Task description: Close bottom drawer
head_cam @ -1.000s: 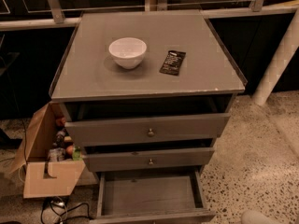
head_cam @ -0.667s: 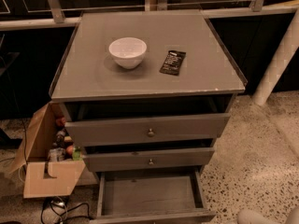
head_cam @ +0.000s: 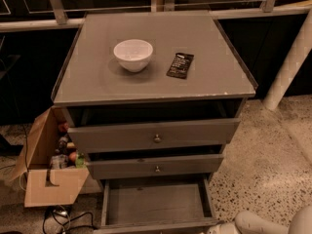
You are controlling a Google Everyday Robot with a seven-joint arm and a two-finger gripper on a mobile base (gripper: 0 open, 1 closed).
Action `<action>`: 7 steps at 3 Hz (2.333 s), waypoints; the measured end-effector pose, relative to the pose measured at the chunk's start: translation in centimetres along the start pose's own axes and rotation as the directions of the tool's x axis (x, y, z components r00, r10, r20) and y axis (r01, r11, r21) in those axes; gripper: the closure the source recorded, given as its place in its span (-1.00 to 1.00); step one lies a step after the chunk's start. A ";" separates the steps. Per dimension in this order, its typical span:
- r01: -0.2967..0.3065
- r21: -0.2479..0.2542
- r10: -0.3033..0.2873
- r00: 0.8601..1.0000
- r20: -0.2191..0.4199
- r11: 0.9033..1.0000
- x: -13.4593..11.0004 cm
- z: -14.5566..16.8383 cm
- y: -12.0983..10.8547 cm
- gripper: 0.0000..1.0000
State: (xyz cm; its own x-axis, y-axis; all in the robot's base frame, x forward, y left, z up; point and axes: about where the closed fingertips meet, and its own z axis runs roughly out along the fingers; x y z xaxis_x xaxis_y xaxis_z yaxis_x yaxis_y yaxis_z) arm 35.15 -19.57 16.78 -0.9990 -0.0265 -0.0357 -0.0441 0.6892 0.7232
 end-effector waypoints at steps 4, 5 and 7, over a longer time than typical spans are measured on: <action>-0.043 -0.053 0.045 0.999 0.028 0.998 -3.7 2.6 0.3 1.00; -0.038 -0.057 0.040 0.999 0.038 0.998 -4.5 2.9 0.6 1.00; -0.035 -0.062 0.038 0.998 0.052 0.997 -5.4 3.9 1.1 1.00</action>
Offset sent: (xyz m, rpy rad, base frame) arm 0.0028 -0.0064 -0.0119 0.0403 0.0498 -0.0300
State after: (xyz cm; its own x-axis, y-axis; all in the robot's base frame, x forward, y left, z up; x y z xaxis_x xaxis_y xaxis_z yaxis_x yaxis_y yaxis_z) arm 40.47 -15.80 15.08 -0.9983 0.0372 -0.0438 -0.0096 0.6439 0.7651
